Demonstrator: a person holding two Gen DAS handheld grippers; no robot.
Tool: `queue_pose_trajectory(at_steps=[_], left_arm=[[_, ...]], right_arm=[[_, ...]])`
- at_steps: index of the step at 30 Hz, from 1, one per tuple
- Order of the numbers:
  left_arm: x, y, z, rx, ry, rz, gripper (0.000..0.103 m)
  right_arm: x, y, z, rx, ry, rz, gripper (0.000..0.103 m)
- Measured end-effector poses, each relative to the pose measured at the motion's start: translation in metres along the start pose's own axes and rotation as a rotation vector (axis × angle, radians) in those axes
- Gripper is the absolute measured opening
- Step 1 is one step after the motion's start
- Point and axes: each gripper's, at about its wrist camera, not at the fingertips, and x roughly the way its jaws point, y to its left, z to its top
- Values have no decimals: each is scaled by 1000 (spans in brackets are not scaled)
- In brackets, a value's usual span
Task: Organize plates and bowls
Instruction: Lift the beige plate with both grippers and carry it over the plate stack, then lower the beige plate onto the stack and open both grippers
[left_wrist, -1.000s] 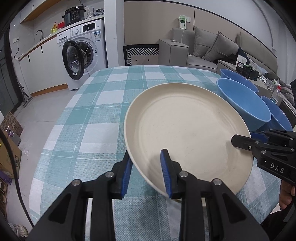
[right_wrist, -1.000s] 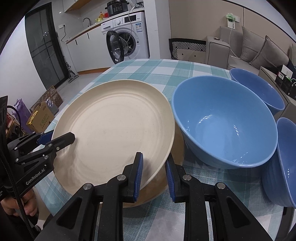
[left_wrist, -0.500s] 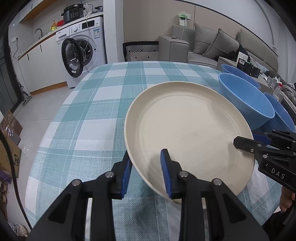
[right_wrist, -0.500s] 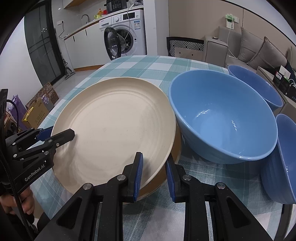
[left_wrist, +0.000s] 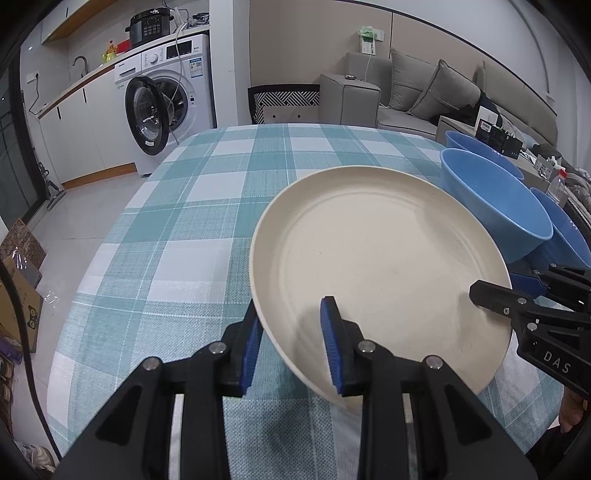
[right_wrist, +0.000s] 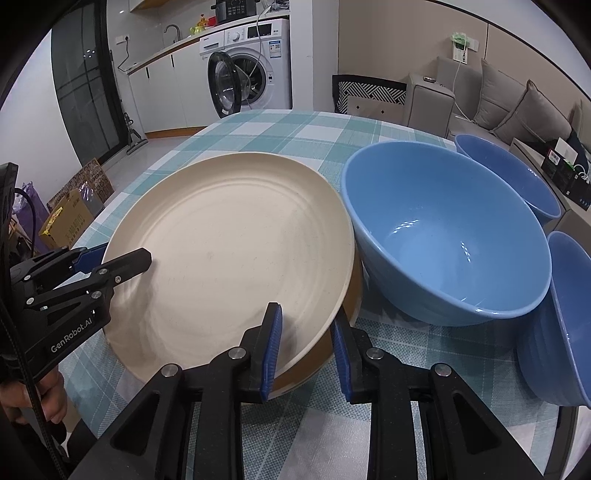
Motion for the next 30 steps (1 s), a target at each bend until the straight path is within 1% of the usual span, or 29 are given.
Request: queue_pose_trajectory(at_steps=[11, 18, 25, 30], left_arm=[[5, -1, -1, -5, -6, -9, 31], [6, -6, -2, 21, -14, 19, 32], [7, -7, -3, 27, -5, 19, 33], [10, -8, -4, 31, 8, 18, 35]], right_arm=[[-7, -5, -5, 12, -4, 11, 30], [-10, -7, -8, 14, -5, 20, 32], [-10, -10, -11, 6, 12, -3, 37], [-10, -13, -14, -3, 14, 6, 37]])
